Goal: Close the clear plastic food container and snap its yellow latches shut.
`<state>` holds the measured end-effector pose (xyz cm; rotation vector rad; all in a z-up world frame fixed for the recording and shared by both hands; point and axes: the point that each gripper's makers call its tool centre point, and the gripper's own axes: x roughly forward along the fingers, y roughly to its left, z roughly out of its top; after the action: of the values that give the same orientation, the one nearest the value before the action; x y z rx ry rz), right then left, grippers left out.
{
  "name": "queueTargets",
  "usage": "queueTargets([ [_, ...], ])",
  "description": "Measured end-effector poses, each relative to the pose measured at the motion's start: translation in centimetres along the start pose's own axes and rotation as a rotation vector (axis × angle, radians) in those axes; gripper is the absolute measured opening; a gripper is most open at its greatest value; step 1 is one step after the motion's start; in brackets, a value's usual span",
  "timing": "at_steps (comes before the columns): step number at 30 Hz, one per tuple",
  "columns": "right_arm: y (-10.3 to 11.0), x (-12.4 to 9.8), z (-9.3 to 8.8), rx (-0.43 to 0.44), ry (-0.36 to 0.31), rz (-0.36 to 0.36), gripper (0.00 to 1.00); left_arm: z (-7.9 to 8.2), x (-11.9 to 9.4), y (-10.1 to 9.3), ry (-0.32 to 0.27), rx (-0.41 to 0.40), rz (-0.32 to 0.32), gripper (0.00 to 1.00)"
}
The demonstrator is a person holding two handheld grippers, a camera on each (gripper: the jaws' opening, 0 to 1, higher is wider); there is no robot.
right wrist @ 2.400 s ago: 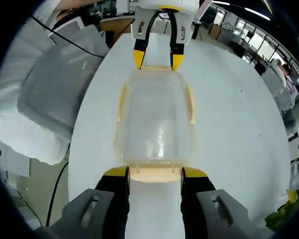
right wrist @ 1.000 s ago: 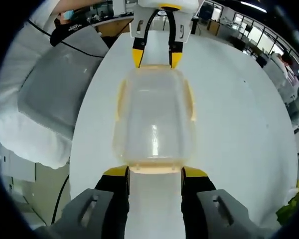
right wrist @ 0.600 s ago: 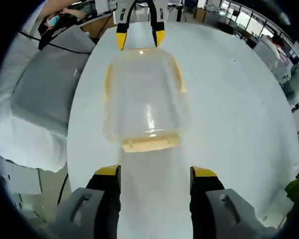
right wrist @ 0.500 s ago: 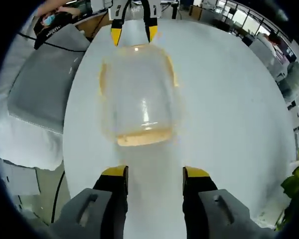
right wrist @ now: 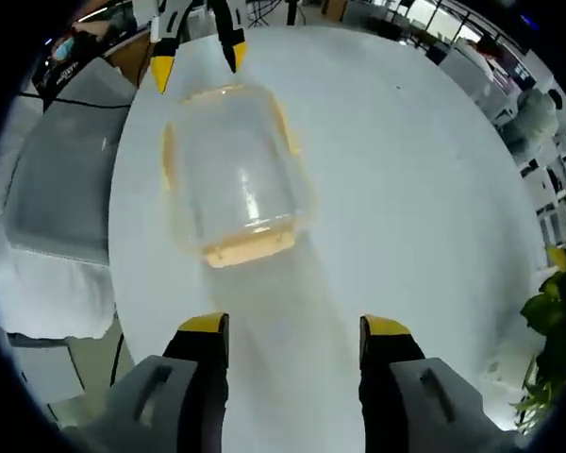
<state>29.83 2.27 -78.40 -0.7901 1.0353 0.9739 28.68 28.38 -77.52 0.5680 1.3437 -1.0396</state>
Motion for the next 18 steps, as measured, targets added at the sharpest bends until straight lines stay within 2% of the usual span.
queueTargets([
  [1, 0.1, 0.0, -0.1, 0.005, 0.004, 0.004, 0.44, 0.1, -0.2, 0.0, -0.01, -0.016, 0.004, 0.67],
  [3, 0.4, 0.0, -0.3, 0.025, 0.022, 0.009, 0.39, 1.0, -0.6, 0.9, -0.074, -0.142, 0.056, 0.58],
  [4, 0.3, 0.0, -0.5, 0.018, 0.025, -0.006, 0.4, 1.7, -0.8, 0.6, -0.123, -0.217, 0.022, 0.54],
  [5, -0.1, 0.0, -0.6, 0.027, 0.033, -0.026, 0.43, 2.1, -1.1, 0.0, -0.153, -0.255, -0.017, 0.54],
  [6, -0.4, 0.0, -1.3, 0.088, 0.067, -0.052, 0.48, 2.5, -1.4, -0.5, -0.18, -0.34, -0.058, 0.54],
  [8, -0.7, -0.2, -1.8, 0.166, 0.096, -0.067, 0.52, 3.1, -1.9, -0.6, -0.216, -0.451, -0.085, 0.54],
  [10, -0.8, -0.4, -1.5, 0.25, 0.08, -0.055, 0.46, 3.7, -2.5, -0.1, -0.268, -0.544, -0.082, 0.54],
  [11, -0.4, -0.6, -1.0, 0.335, 0.051, -0.025, 0.41, 4.1, -2.7, 0.3, -0.302, -0.625, -0.076, 0.56],
  [12, -0.1, -0.9, -0.6, 0.395, 0.027, 0.006, 0.33, 4.3, -2.7, 0.2, -0.313, -0.682, -0.099, 0.63],
  [13, 0.3, -1.2, 0.3, 0.497, -0.022, 0.052, 0.26, 4.2, -2.6, -0.6, -0.293, -0.73, -0.158, 0.68],
  [14, 0.3, -1.5, 0.9, 0.557, -0.057, 0.074, 0.2, 4.1, -2.5, -0.9, -0.286, -0.764, -0.178, 0.69],
  [15, 0.2, -1.8, 1.9, 0.641, -0.119, 0.103, 0.18, 4.4, -2.4, -1.1, -0.302, -0.824, -0.2, 0.66],
  [17, 0.2, -2.4, 3.2, 0.732, -0.196, 0.151, 0.23, 4.9, -2.4, -1.5, -0.33, -0.852, -0.235, 0.59],
  [18, 0.4, -2.7, 4.2, 0.806, -0.245, 0.196, 0.29, 5.1, -2.2, -1.6, -0.336, -0.875, -0.253, 0.57],
])
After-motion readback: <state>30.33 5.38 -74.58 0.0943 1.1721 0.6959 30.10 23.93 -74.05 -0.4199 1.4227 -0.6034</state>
